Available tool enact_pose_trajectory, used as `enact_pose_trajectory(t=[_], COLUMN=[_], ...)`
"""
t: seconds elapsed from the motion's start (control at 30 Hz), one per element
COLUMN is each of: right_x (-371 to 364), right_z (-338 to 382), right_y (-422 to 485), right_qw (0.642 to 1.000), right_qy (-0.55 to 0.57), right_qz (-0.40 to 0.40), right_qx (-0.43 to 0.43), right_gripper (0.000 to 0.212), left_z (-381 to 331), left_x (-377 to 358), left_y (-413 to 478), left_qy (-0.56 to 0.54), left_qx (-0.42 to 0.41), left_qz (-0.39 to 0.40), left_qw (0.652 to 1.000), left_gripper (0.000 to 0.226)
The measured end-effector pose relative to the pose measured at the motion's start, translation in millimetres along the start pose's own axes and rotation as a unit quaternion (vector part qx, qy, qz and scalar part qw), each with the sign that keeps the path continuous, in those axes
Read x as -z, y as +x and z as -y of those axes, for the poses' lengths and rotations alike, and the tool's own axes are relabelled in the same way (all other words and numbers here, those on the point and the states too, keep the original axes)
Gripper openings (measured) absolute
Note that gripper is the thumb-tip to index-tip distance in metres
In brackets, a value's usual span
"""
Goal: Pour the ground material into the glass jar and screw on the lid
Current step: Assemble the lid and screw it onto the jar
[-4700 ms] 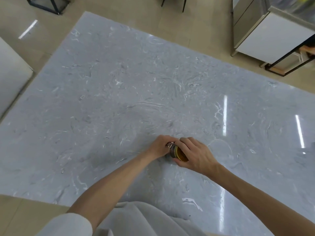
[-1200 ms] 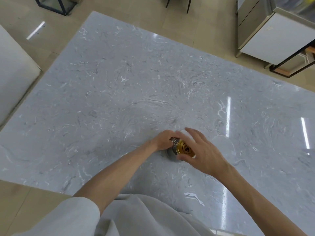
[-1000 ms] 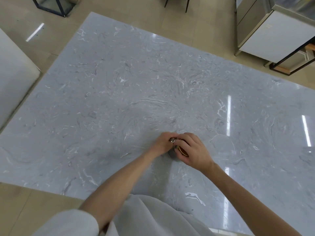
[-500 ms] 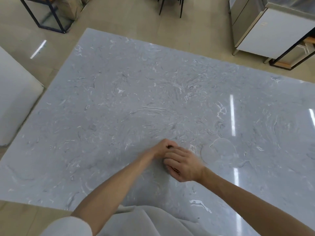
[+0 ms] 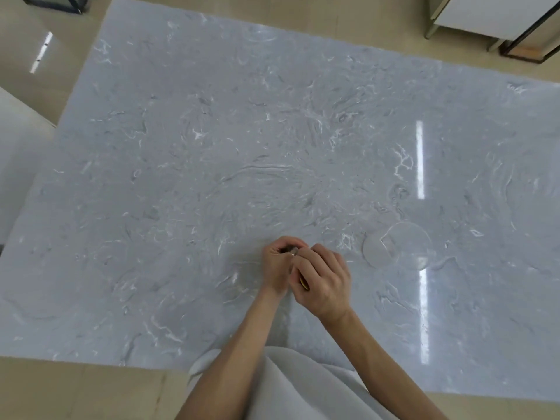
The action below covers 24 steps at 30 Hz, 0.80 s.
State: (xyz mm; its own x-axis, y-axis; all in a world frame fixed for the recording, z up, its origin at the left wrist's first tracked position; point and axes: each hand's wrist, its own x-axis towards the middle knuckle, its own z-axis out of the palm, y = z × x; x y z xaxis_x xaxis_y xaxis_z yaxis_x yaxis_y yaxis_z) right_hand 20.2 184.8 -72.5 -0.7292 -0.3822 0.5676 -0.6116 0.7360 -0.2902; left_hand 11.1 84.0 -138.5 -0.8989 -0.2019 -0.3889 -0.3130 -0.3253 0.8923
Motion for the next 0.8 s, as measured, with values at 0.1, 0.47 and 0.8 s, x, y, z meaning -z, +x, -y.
enact_pose_trajectory(t=[0.1,0.47,0.8], right_x=[0.4,29.3,10.6], right_z=[-1.1,-45.5,-35.6], right_y=[1.7,30.9,8.0], right_qw=[1.0,0.908,0.975], right_qy=[0.019,0.144,0.146], right_qz=[-0.006,0.314,0.122], right_qx=[-0.002,0.236,0.113], right_gripper=[0.007,0.035,0.007], left_z=[2.5,-35.1,-33.1], left_x=[-0.1,56.7,35.0], left_y=[-3.3,-7.7,-26.4], left_qy=[-0.008,0.354,0.403], left_qx=[-0.006,-0.111,-0.056], left_qz=[-0.017,0.364,0.212], left_qw=[1.0,0.855,0.888], left_gripper=[0.024,0.086,0.069])
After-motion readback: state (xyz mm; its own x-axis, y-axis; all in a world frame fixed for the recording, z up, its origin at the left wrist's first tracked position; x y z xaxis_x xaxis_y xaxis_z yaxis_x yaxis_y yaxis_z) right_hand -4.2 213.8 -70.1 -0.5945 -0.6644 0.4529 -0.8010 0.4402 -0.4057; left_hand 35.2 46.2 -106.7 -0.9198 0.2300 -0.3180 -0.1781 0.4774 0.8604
